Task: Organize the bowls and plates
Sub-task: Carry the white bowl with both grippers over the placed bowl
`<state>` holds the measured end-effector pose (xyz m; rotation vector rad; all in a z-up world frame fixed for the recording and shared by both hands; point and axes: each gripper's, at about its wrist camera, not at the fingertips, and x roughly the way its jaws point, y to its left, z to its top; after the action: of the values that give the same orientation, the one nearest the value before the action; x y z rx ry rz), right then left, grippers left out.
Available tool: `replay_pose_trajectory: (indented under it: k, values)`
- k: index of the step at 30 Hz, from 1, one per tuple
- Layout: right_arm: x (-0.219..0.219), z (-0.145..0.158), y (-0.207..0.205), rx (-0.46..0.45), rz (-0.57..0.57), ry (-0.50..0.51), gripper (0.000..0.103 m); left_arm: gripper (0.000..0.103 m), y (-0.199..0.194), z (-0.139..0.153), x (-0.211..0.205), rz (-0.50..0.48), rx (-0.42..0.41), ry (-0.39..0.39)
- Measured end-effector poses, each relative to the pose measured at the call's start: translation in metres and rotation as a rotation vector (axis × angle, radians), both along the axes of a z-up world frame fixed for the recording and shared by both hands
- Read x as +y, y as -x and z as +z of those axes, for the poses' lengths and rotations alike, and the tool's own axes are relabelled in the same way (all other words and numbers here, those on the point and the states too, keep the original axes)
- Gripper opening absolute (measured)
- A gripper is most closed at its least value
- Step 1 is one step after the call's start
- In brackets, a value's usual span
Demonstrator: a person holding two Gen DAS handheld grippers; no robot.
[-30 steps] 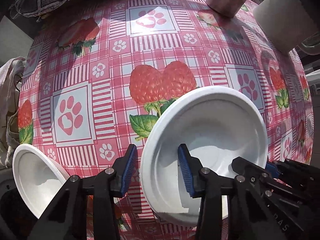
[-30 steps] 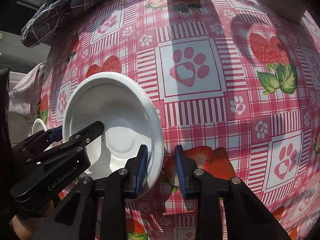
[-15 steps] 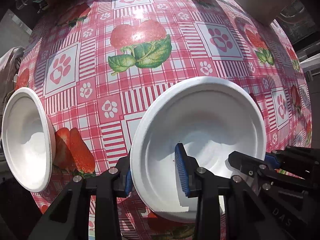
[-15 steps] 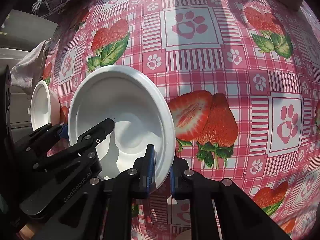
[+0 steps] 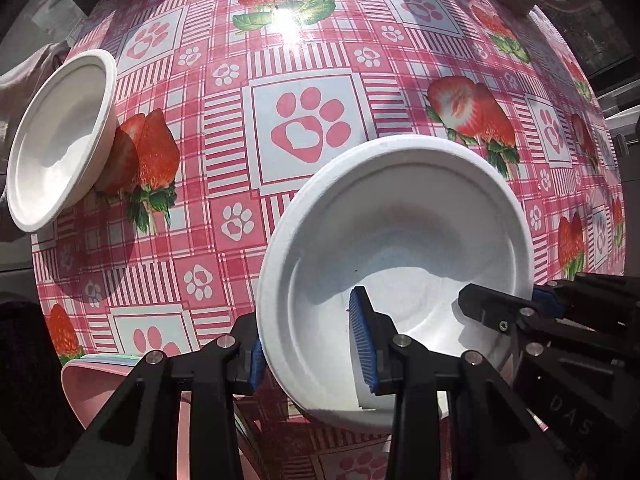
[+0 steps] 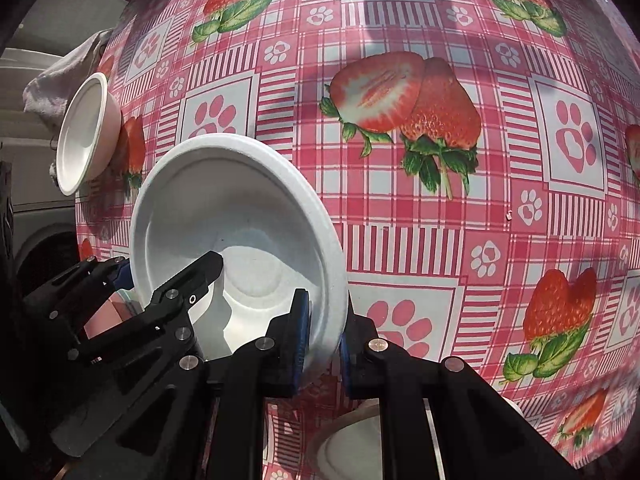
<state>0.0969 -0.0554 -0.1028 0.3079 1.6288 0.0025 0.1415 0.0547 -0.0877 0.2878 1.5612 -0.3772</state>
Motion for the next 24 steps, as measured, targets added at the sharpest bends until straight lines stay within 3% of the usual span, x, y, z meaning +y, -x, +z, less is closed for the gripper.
replay_pose_trajectory:
  k: [6,10,24]
  values:
    - [0.013,-0.002,0.027,0.017,0.009,-0.002,0.015,0.039,0.039,-0.005,0.011,0.027,0.031,-0.004]
    - [0.015,0.005,0.049,0.012,0.008,-0.003,0.015,0.039,0.052,0.007,0.025,0.029,0.030,0.005]
    - [-0.023,0.055,0.079,-0.059,-0.066,-0.018,0.015,0.040,0.057,0.053,0.003,-0.048,-0.017,0.033]
